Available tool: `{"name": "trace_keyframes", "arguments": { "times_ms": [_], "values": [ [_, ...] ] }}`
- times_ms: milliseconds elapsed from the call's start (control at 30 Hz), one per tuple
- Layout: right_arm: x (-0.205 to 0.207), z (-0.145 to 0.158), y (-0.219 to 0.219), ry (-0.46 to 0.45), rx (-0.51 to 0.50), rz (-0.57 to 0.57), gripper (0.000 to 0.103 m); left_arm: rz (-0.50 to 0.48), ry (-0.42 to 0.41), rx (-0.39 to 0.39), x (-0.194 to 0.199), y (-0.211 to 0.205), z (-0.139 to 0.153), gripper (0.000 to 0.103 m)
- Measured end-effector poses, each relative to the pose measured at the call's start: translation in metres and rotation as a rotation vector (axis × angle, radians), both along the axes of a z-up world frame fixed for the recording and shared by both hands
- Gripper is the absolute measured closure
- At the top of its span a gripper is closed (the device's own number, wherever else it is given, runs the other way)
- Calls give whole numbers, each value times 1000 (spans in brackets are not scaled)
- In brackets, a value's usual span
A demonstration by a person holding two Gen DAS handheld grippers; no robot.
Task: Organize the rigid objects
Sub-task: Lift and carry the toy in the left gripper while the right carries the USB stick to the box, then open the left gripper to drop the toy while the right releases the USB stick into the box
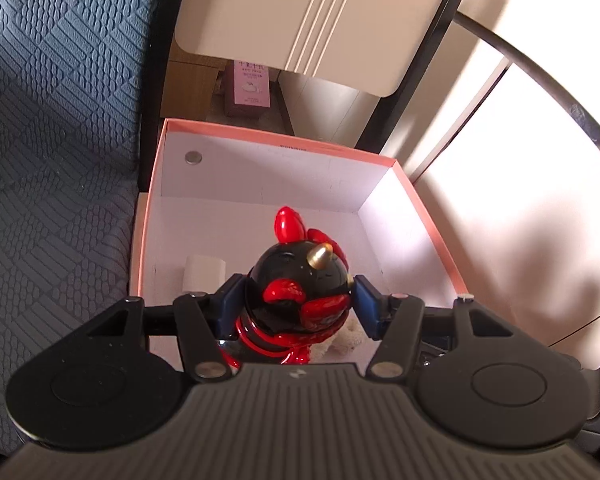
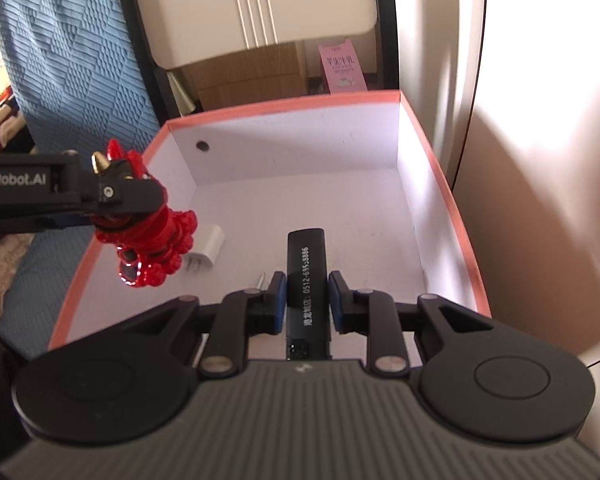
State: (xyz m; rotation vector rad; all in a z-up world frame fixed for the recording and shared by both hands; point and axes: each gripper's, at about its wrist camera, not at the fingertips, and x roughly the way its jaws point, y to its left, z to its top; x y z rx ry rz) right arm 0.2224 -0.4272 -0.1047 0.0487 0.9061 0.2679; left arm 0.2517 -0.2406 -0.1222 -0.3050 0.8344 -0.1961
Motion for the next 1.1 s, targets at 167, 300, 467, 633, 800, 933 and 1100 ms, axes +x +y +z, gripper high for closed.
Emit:
{"name": "trace_keyframes", "arguments": {
  "times_ms": [167,300,467,633,800,933,1100],
  "values": [
    [1,-15,-2,38,1,3,77,-1,33,3,5,-1,-11,39],
    [4,-17,1,55,10,7,77,-8,29,-8,8,-2,-12,39],
    [6,-20,2,73,15,5,77,-18,18,-7,10,-1,-8,39],
    [11,-13,0,81,28,-21,71,-12,15,-23,6,8,-4,38],
    [7,15,9,29,61,0,70,-10,-20,-39,-5,21,15,38],
    [-4,47,21,-40,74,7,70,-12,-68,-48,-20,34,38,37],
    [-24,84,33,-115,85,-6,70,-19,-139,-48,-43,50,72,33]
  ]
}}
